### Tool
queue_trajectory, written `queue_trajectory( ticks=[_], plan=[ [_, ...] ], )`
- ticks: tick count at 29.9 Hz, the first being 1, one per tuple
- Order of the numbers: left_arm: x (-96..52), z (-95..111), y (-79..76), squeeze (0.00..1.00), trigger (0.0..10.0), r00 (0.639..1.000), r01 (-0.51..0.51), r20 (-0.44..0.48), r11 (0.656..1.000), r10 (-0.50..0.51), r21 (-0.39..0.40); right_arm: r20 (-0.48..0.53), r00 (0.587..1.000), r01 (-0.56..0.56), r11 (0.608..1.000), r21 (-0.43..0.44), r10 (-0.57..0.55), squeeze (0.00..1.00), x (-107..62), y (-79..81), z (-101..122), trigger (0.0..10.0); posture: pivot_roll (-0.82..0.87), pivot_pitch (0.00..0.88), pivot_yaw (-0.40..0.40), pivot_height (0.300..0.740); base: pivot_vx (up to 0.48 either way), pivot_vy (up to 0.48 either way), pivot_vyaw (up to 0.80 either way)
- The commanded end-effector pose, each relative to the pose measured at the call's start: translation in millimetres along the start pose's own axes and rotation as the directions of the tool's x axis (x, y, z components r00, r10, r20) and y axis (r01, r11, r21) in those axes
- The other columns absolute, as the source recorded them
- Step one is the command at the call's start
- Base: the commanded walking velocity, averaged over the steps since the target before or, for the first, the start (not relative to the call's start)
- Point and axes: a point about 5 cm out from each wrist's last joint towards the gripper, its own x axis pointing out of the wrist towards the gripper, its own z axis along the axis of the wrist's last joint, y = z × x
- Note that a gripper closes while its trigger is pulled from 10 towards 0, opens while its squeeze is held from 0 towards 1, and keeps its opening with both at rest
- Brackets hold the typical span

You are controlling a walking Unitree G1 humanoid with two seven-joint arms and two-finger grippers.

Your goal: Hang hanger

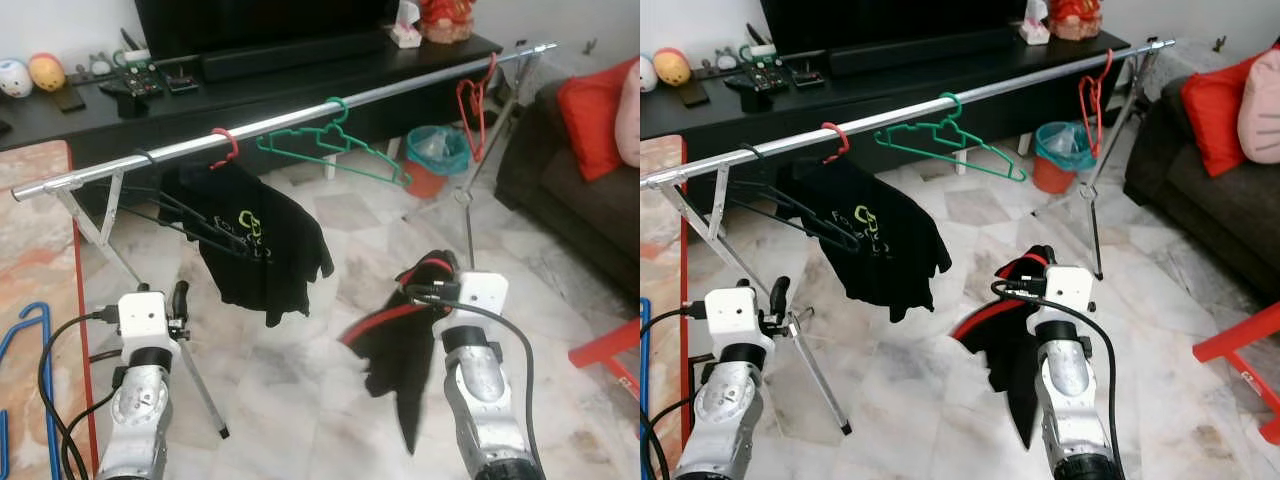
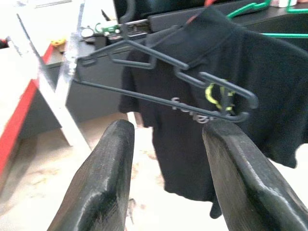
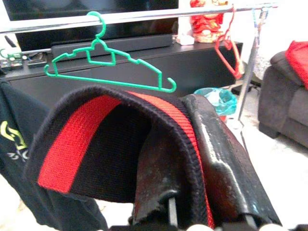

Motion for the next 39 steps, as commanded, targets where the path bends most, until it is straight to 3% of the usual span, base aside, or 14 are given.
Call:
queue_trajectory(
  ticks=[1, 9, 19, 39],
  plan=[
    [1.4, 4, -2.8, 0.0, 10.0, 1.0, 0.006, 0.009, 1.0, -0.006, -0.006, 0.027, 1.0, 0.012, 1.0, -0.001, -0.012, 0.0, 1.3, -4.3, 5, 10.0, 0.02, 0.078, -0.004, 0.74, 0.0, 0.0, 0.0],
    [2.2, 6, -0.7, 0.0, 10.0, 1.0, -0.008, 0.019, 1.0, 0.008, 0.002, 0.027, 1.0, 0.008, 1.0, -0.003, -0.008, 0.0, 1.1, -3.7, 4, 10.0, 0.02, 0.08, -0.004, 0.74, 0.0, 0.0, 0.0],
    [4.6, 8, 2.7, 0.0, 10.0, 0.999, -0.028, 0.026, 1.0, 0.028, 0.01, 0.041, 0.999, -0.013, 1.0, -0.004, 0.013, 0.0, -0.8, -1.0, 6, 10.0, 0.02, 0.079, -0.005, 0.74, 0.261, 0.0, 0.37],
    [8.2, 12, 12.3, 0.0, 10.0, 0.997, -0.071, 0.041, 0.997, 0.07, 0.031, 0.041, 0.999, -0.01, 1.0, 0.011, 0.009, 0.0, -0.5, -1.4, 6, 10.0, 0.02, 0.08, -0.004, 0.74, 0.288, 0.0, 0.0]
  ],
)
